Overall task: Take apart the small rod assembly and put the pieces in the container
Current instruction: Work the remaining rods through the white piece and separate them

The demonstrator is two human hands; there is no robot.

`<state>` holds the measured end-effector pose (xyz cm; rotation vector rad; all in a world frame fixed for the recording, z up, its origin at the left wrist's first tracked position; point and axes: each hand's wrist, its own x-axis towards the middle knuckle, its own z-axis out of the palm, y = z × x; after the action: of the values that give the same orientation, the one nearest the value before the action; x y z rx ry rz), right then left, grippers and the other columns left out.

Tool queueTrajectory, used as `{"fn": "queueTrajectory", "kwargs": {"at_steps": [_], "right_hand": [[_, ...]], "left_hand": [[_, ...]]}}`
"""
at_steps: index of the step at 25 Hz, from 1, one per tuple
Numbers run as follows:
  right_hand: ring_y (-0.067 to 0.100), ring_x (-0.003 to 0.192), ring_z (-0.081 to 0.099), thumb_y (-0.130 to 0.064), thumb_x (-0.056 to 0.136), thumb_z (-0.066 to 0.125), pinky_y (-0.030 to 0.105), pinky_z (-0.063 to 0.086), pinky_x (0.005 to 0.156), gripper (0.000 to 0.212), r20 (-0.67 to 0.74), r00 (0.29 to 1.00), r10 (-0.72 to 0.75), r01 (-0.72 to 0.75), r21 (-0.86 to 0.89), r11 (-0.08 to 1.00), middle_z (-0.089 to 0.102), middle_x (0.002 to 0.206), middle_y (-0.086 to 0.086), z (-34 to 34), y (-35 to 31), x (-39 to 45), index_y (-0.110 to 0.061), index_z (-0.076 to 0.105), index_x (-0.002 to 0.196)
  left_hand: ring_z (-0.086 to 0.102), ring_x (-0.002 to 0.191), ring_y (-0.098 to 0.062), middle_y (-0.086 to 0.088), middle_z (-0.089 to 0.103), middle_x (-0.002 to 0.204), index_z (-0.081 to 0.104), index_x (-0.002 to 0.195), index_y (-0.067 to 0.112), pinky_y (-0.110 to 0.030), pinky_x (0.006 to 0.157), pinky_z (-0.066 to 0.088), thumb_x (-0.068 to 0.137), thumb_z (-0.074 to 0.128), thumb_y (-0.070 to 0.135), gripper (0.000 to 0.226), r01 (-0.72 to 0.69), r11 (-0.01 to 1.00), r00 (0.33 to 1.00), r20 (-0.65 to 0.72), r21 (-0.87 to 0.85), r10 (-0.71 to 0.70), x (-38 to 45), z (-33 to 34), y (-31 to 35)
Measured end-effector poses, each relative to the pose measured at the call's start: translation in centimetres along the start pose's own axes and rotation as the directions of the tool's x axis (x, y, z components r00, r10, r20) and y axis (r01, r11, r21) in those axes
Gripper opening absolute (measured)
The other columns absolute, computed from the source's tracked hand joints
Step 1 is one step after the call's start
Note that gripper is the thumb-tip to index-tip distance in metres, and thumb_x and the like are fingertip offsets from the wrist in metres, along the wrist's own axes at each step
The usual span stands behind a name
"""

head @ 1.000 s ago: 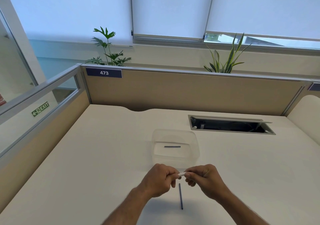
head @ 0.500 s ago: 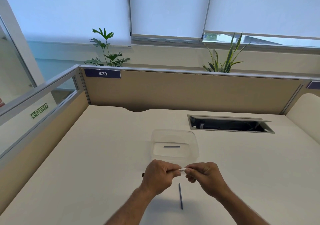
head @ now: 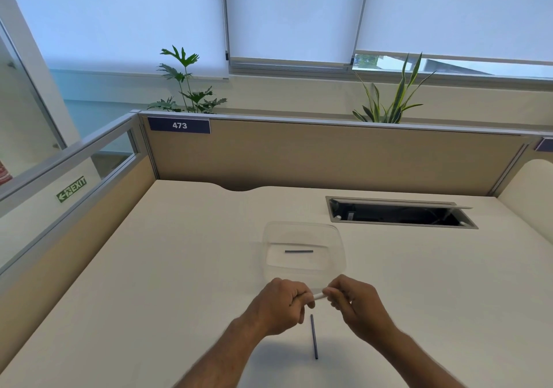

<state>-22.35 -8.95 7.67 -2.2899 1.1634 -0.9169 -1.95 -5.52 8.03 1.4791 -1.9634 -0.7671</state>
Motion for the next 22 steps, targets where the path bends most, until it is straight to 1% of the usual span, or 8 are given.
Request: {"fn": "queueTrajectory", "kwargs": {"at_steps": [3, 6, 8, 11, 13, 16, 19, 22], "right_hand": [[0.012, 0.048, 0.054, -0.022, 0.096, 0.056, 0.030, 0.047, 0.050, 0.030, -0.047, 0.999, 0.000, -0.004, -0.084, 0.996, 0.057, 0.054, -0.008, 0.5, -0.1, 0.0, -0.024, 0.052, 0.066], [0.022, 0.043, 0.050, -0.019, 0.096, 0.056, 0.039, 0.045, 0.047, 0.039, -0.092, 0.995, 0.047, -0.056, -0.094, 0.994, 0.055, 0.048, 0.002, 1.0, -0.1, 0.2, -0.015, 0.050, 0.058], [0.020, 0.043, 0.051, -0.024, 0.096, 0.055, 0.038, 0.045, 0.048, 0.041, -0.099, 0.992, 0.084, -0.089, -0.052, 0.995, 0.053, 0.046, -0.001, 1.0, -0.2, 0.3, -0.020, 0.048, 0.056], [0.014, 0.049, 0.057, -0.039, 0.098, 0.047, 0.036, 0.049, 0.050, 0.034, -0.037, 0.998, 0.055, -0.055, 0.015, 0.998, 0.059, 0.053, -0.008, 0.3, -0.1, 0.1, -0.025, 0.056, 0.068], [0.012, 0.050, 0.053, -0.038, 0.098, 0.046, 0.033, 0.046, 0.049, 0.025, 0.011, 0.999, -0.036, 0.037, -0.040, 0.999, 0.056, 0.057, -0.010, -0.1, 0.0, -0.4, -0.026, 0.055, 0.078], [0.009, 0.049, 0.044, -0.037, 0.097, 0.047, 0.023, 0.037, 0.047, 0.019, 0.022, 0.993, -0.119, 0.121, -0.128, 0.984, 0.047, 0.060, -0.014, -0.2, 0.0, -0.9, -0.025, 0.052, 0.083], [0.010, 0.051, 0.041, -0.033, 0.098, 0.046, 0.022, 0.033, 0.048, 0.026, 0.023, 0.982, -0.188, 0.190, -0.143, 0.971, 0.049, 0.065, -0.008, 0.1, 0.2, -1.1, -0.018, 0.051, 0.077], [0.013, 0.048, 0.036, -0.030, 0.097, 0.046, 0.020, 0.027, 0.047, 0.031, 0.011, 0.978, -0.210, 0.209, -0.151, 0.966, 0.046, 0.061, -0.004, 0.7, 0.2, -1.5, -0.017, 0.046, 0.070]], "left_hand": [[0.055, 0.054, -0.006, 0.003, 0.074, 0.070, 0.073, 0.087, 0.021, -0.024, 0.059, 0.051, 0.095, 0.050, 0.027, 0.025, -0.043, 0.997, 0.998, -0.040, 0.064, 0.046, 0.1, 0.4, 0.1], [0.059, 0.061, -0.005, 0.008, 0.076, 0.078, 0.075, 0.093, 0.024, -0.019, 0.063, 0.051, 0.093, 0.054, 0.032, 0.023, -0.094, 0.990, 0.989, -0.105, 0.110, 0.105, 0.2, 0.5, 0.1], [0.063, 0.066, -0.006, 0.010, 0.077, 0.080, 0.075, 0.094, 0.024, -0.019, 0.063, 0.052, 0.091, 0.057, 0.032, 0.021, -0.105, 0.989, 0.983, -0.140, 0.103, 0.119, 0.2, 0.4, 0.1], [0.056, 0.057, -0.003, 0.008, 0.074, 0.073, 0.075, 0.089, 0.025, -0.022, 0.058, 0.050, 0.090, 0.057, 0.032, 0.019, -0.051, 0.996, 0.986, -0.156, 0.074, 0.062, 0.2, 0.2, 0.3], [0.051, 0.051, -0.005, 0.004, 0.071, 0.065, 0.073, 0.084, 0.024, -0.027, 0.055, 0.048, 0.091, 0.053, 0.032, 0.022, 0.007, 1.000, 0.994, -0.110, 0.021, -0.004, 0.2, 0.0, 0.5], [0.047, 0.044, -0.007, 0.004, 0.062, 0.051, 0.070, 0.077, 0.023, -0.027, 0.051, 0.044, 0.093, 0.047, 0.031, 0.029, 0.076, 0.995, 0.996, 0.056, -0.068, -0.072, 0.1, -0.4, 0.7], [0.045, 0.039, -0.013, -0.001, 0.058, 0.049, 0.068, 0.073, 0.023, -0.025, 0.047, 0.045, 0.097, 0.043, 0.031, 0.035, 0.153, 0.982, 0.967, 0.223, -0.112, -0.125, 0.0, -0.5, 0.5], [0.045, 0.044, -0.017, -0.008, 0.056, 0.055, 0.067, 0.074, 0.020, -0.029, 0.052, 0.046, 0.098, 0.040, 0.031, 0.038, 0.162, 0.981, 0.948, 0.292, -0.104, -0.126, -0.1, -0.6, 0.2]]}}
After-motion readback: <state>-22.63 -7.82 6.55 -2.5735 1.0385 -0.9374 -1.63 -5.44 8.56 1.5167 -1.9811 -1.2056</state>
